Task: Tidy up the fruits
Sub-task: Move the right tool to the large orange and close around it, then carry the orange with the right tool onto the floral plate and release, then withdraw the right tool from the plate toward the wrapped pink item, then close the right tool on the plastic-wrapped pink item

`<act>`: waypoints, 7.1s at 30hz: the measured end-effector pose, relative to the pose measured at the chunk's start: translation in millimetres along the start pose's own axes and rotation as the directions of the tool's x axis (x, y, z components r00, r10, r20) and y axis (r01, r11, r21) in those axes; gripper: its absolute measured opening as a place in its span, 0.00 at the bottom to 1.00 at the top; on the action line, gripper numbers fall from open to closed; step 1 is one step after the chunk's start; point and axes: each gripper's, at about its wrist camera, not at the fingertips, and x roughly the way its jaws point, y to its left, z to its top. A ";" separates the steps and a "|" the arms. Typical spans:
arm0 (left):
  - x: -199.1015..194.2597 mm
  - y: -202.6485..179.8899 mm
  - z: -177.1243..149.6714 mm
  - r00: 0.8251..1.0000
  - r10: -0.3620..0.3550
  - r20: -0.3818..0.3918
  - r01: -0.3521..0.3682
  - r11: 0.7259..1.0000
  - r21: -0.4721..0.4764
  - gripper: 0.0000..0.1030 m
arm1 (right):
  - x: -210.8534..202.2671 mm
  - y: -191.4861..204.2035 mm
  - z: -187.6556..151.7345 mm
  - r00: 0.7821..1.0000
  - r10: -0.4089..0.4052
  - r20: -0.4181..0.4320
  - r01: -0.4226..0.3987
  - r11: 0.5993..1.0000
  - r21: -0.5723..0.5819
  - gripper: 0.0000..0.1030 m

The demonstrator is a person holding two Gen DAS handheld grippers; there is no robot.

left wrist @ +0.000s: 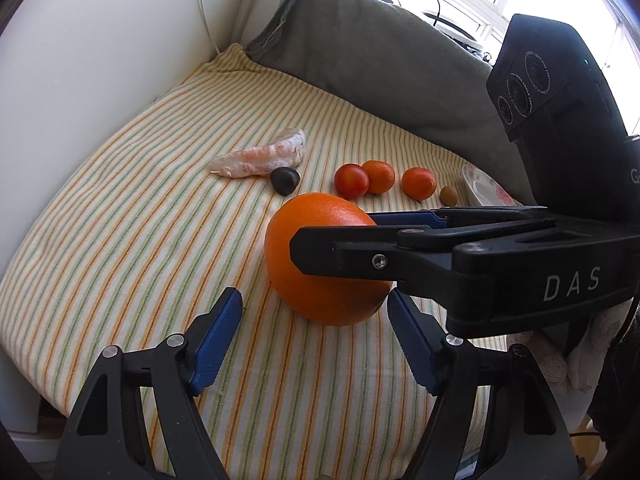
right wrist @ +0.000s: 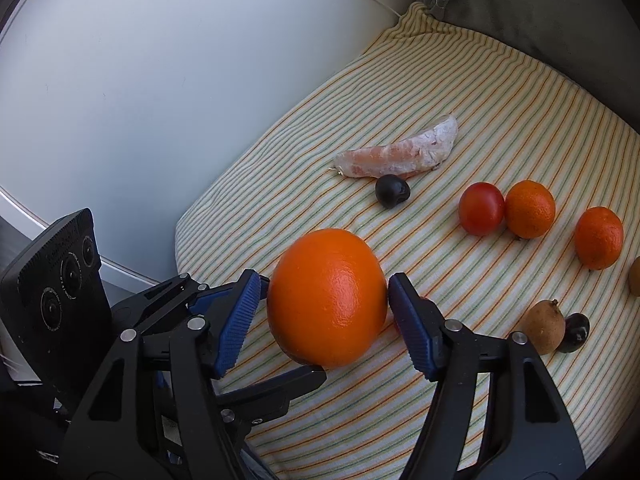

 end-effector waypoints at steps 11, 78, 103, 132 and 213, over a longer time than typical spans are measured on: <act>7.3 -8.0 0.4 1.000 -0.015 -0.009 0.015 1.000 0.027 0.59 | 6.7 -3.1 3.6 1.000 0.000 -0.008 0.000 1.000 0.006 0.66; 94.4 -229.7 47.8 0.975 -0.191 -0.110 0.220 0.868 0.445 0.59 | -197.4 -161.2 -82.6 0.922 -0.296 0.249 0.195 0.911 0.363 0.65; 78.3 -212.0 49.4 0.983 -0.169 -0.070 0.182 0.887 0.425 0.56 | -244.0 -167.3 -104.5 0.806 -0.495 0.325 0.326 0.829 0.455 0.69; 10.5 -103.5 56.8 0.994 -0.068 0.082 0.038 0.945 0.324 0.57 | -228.0 -100.1 -114.7 0.787 -0.496 0.367 0.396 0.862 0.316 0.76; 56.7 63.1 98.8 0.999 0.014 -0.041 -0.014 1.000 0.015 0.32 | 57.2 -101.5 98.9 1.000 0.013 -0.009 -0.009 0.935 0.354 0.32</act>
